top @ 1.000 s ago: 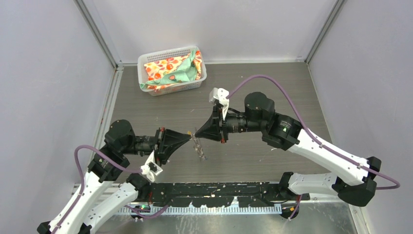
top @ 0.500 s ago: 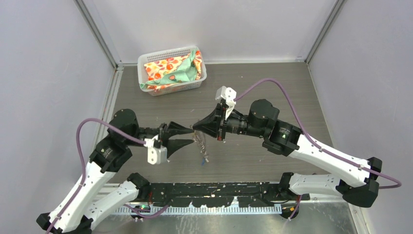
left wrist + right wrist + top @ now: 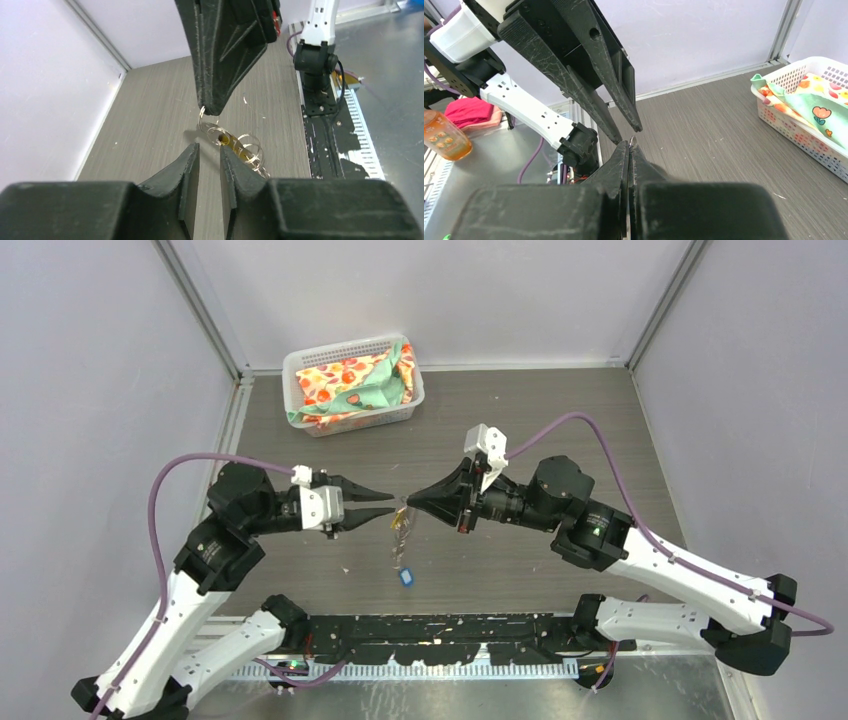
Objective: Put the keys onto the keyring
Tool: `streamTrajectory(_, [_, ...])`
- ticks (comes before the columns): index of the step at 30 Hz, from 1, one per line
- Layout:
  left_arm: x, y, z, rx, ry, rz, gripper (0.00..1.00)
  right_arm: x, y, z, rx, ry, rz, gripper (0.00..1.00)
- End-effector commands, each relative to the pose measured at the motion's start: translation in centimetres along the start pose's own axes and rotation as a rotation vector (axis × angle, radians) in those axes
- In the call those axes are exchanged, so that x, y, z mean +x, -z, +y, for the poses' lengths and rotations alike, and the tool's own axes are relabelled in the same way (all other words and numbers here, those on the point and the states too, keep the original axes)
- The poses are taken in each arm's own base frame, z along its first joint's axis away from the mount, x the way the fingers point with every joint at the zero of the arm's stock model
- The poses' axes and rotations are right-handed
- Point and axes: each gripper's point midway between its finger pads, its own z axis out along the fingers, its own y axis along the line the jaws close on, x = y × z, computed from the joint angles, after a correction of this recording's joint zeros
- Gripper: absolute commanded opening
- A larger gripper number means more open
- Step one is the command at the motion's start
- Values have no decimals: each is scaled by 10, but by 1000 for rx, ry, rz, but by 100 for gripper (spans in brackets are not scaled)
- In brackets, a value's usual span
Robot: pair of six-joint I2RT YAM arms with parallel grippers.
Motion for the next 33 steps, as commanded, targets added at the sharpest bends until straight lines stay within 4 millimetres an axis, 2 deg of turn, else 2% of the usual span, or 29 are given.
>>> streamTrajectory(1, [-24,1,21,-110,62,-47,22,-39,4,11,-35,42,-137,1])
streamTrajectory(3, [-24,-4,21,-84,108,-44,21,-39,3,13,-50,41,-138,1])
streamTrajectory(9, [-27,-10,-12,140,162,-47,16,-39,-1,17,-78,48,-129,1])
streamTrajectory(12, [-31,-11,-10,142,151,-59,14,-35,-3,17,-86,48,-109,1])
streamTrajectory(17, [-33,-12,-7,143,135,-65,1,-27,-6,15,-79,46,-72,1])
streamTrajectory(21, [-29,-12,-6,138,108,-58,0,-20,-8,9,-51,41,-39,3])
streamTrajectory(23, [-25,-12,-2,115,104,-39,0,-18,-5,5,-22,32,-28,16])
streamTrajectory(25, [-21,-12,4,85,96,-22,0,-14,-1,-2,20,27,-5,23])
streamTrajectory(27, [-21,-11,4,84,86,-23,0,-13,7,-9,66,26,0,38])
streamTrajectory(32, [-24,-7,-18,209,19,-62,0,-13,30,-22,157,20,-1,78])
streamTrajectory(33, [-23,-7,-21,231,10,-64,0,-11,32,-23,155,18,13,82])
